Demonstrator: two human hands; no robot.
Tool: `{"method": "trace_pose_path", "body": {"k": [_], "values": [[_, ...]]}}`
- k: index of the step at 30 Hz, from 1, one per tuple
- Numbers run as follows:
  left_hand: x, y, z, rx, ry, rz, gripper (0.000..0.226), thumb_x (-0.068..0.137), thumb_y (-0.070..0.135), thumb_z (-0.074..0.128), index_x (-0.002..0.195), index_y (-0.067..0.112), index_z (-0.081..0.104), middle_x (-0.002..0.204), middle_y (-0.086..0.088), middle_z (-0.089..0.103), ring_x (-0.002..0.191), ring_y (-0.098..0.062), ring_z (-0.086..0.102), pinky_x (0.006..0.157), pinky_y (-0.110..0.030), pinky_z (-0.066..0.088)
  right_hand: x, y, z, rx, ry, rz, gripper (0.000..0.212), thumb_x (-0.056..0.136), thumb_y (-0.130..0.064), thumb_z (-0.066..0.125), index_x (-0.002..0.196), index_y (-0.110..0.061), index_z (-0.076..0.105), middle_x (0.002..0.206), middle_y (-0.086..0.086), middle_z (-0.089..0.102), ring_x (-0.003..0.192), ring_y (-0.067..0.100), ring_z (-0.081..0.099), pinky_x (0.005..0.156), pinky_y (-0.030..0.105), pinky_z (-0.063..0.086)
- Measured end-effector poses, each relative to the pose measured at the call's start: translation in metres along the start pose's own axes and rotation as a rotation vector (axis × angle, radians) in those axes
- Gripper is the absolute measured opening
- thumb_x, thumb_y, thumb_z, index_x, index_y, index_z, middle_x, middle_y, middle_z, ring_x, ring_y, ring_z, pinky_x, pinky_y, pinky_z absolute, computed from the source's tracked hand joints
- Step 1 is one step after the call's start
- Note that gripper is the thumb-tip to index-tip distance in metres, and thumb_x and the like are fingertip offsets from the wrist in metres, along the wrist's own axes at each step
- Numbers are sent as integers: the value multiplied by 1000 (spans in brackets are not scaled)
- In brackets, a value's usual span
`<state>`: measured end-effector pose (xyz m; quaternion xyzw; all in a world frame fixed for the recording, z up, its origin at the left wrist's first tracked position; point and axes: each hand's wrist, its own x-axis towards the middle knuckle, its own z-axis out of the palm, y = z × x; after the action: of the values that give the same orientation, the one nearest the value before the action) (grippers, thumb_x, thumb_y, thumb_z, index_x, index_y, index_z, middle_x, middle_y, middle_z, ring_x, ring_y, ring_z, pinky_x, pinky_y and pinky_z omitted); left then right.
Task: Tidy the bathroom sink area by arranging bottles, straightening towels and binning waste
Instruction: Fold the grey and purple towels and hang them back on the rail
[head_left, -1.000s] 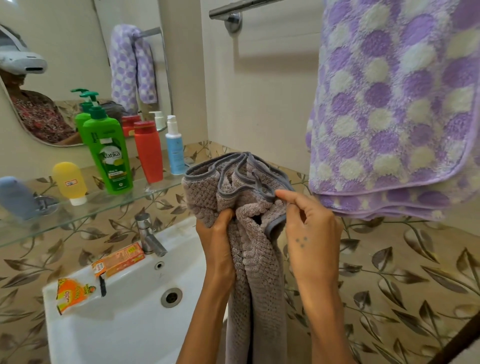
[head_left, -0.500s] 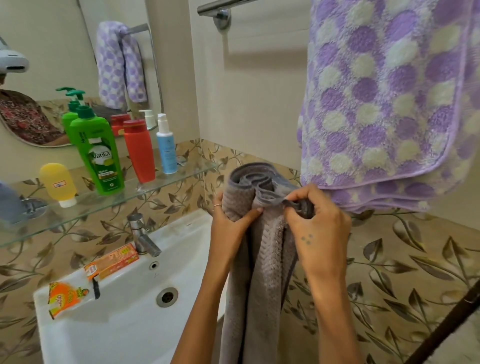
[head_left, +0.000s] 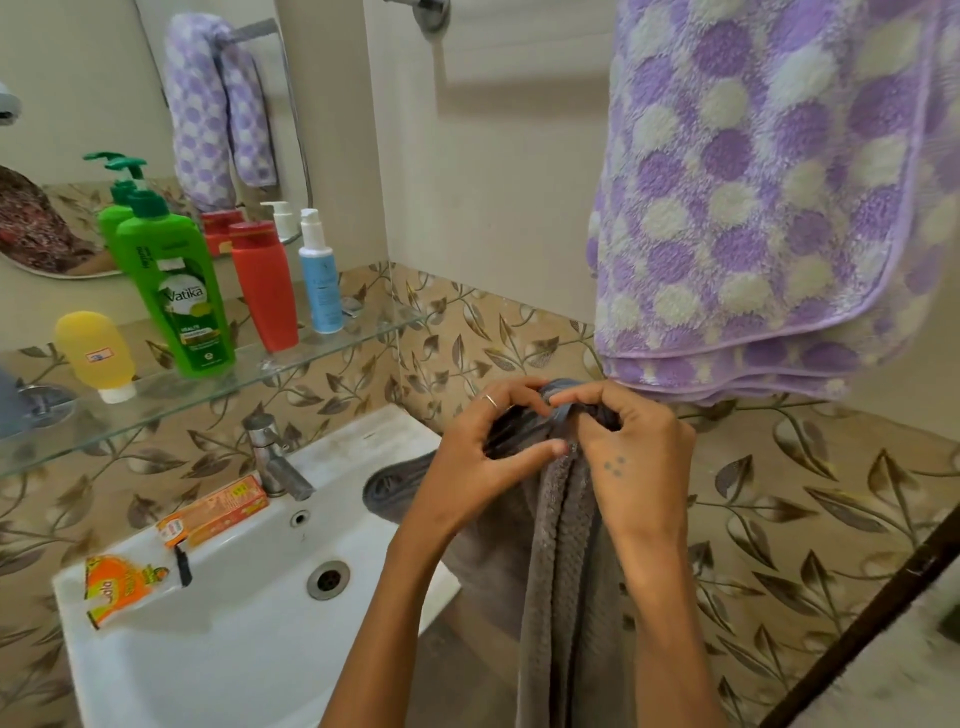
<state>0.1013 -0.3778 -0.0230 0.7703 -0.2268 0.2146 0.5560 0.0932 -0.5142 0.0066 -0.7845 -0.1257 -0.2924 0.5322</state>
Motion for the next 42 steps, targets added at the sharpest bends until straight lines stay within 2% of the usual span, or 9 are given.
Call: {"method": "trace_pose_path", "body": {"k": [3, 8, 13, 18, 26, 30, 34, 37, 42], "values": [[-2, -8, -2, 129, -31, -16, 21, 70, 41, 71, 84, 32, 59, 105, 12, 62, 97, 1, 57, 81, -11, 45, 0, 4, -7, 116, -32, 70, 25, 72, -7, 74, 74, -29, 63, 69, -14, 70, 67, -1, 66, 62, 20, 54], [-6, -12, 8, 21, 52, -73, 13, 75, 23, 66, 74, 11, 66, 78, 2, 62, 75, -10, 58, 68, -25, 46, -1, 2, -15, 312, -66, 137, 39, 67, -9, 80, 80, -31, 51, 72, 12, 70, 71, 38, 65, 62, 51, 52], [-4, -4, 16, -68, 248, -131, 13, 79, 14, 59, 74, 4, 64, 72, -9, 62, 70, -21, 56, 65, -37, 46, -1, 9, -24, 618, -275, 230, 34, 70, -11, 73, 97, -27, 59, 89, -2, 75, 83, 12, 71, 66, 19, 54], [-5, -1, 9, -106, 260, -146, 8, 83, 5, 61, 83, 0, 68, 82, -20, 67, 81, -38, 60, 74, -50, 50, -5, 16, -33, 728, -473, 226, 39, 80, -13, 61, 117, -24, 61, 115, -3, 69, 107, 14, 64, 81, 19, 53], [-12, -2, -6, -56, 299, -140, 14, 76, 8, 68, 75, 22, 72, 77, 6, 70, 74, -8, 64, 68, -19, 51, -6, 18, -24, 175, -169, -42, 36, 84, 0, 59, 71, -34, 63, 72, -15, 66, 67, 0, 60, 60, 8, 42], [-11, 0, -11, 2, 383, -163, 18, 76, 10, 70, 70, 27, 70, 73, 12, 69, 69, 0, 61, 65, -14, 48, -7, 10, -10, -18, -168, -85, 34, 84, 2, 57, 88, -29, 70, 85, -26, 59, 83, -15, 56, 72, 2, 43], [-12, 0, -14, 72, 464, -196, 10, 75, 12, 73, 68, 17, 69, 69, 3, 67, 65, -5, 58, 61, -19, 48, -10, 1, 0, 24, -307, 63, 15, 86, -31, 59, 95, -27, 70, 93, -19, 61, 87, -9, 56, 76, 8, 43], [-13, -1, -14, 110, 465, -187, 13, 75, 12, 72, 66, 21, 67, 68, 4, 65, 61, 1, 56, 56, -10, 44, -13, -1, 7, -40, -319, 85, 36, 73, -53, 65, 97, -26, 67, 96, -12, 61, 88, -2, 56, 79, 12, 44], [-14, -10, -17, 101, 376, -143, 20, 74, 13, 73, 66, 30, 66, 72, 9, 66, 68, 3, 59, 62, -6, 44, -15, 3, 14, -117, -72, -30, 12, 79, -11, 68, 89, -14, 73, 88, -7, 66, 81, 5, 62, 80, 26, 52]]}}
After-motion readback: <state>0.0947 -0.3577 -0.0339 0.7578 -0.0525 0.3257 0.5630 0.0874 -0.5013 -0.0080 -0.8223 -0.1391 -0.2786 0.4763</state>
